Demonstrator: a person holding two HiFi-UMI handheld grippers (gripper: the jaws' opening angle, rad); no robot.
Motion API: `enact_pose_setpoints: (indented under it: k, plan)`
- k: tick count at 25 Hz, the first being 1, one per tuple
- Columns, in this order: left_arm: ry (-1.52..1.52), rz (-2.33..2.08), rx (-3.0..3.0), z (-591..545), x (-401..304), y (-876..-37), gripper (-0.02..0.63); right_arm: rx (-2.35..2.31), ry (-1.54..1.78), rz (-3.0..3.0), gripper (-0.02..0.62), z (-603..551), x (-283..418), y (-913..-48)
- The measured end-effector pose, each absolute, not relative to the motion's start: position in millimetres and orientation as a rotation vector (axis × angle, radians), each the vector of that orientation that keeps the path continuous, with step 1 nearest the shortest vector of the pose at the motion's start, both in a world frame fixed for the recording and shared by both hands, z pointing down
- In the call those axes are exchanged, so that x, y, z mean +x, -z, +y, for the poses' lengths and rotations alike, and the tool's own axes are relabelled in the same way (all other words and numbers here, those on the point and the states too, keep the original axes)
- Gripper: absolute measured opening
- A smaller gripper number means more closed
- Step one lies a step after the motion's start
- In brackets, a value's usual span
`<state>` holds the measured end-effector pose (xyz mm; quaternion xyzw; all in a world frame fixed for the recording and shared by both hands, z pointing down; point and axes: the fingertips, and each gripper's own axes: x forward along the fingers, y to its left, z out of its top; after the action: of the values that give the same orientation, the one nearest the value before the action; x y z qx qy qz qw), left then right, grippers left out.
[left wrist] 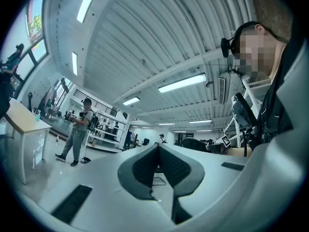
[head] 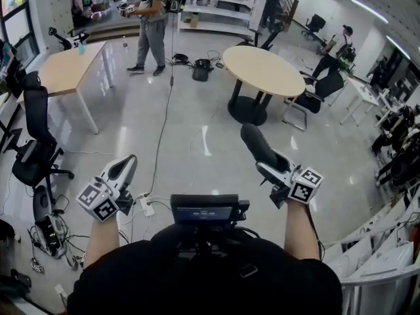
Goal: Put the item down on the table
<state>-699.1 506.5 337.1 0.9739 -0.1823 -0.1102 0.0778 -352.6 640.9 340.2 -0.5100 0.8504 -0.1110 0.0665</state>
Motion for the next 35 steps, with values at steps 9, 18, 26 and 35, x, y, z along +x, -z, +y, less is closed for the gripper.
enact_pose_setpoints:
  k: [9, 18, 26, 35]
  plan:
    - [0.347, -0.547, 2.909, 500, -705, -336, 0.002, -1.533, 0.329, 2.579, 0.325, 634, -358, -334]
    - [0.348, -0.564, 2.889, 493, -711, -339, 0.002, -1.524, 0.339, 2.591, 0.325, 623, -361, -332]
    - [0.319, -0.566, 2.885, 486, -697, -347, 0.002, -1.518, 0.356, 2.582, 0.325, 619, -347, -344]
    - [0.276, -0.542, 2.913, 485, -596, -340, 0.002, -1.505, 0.360, 2.532, 0.325, 621, -248, -356]
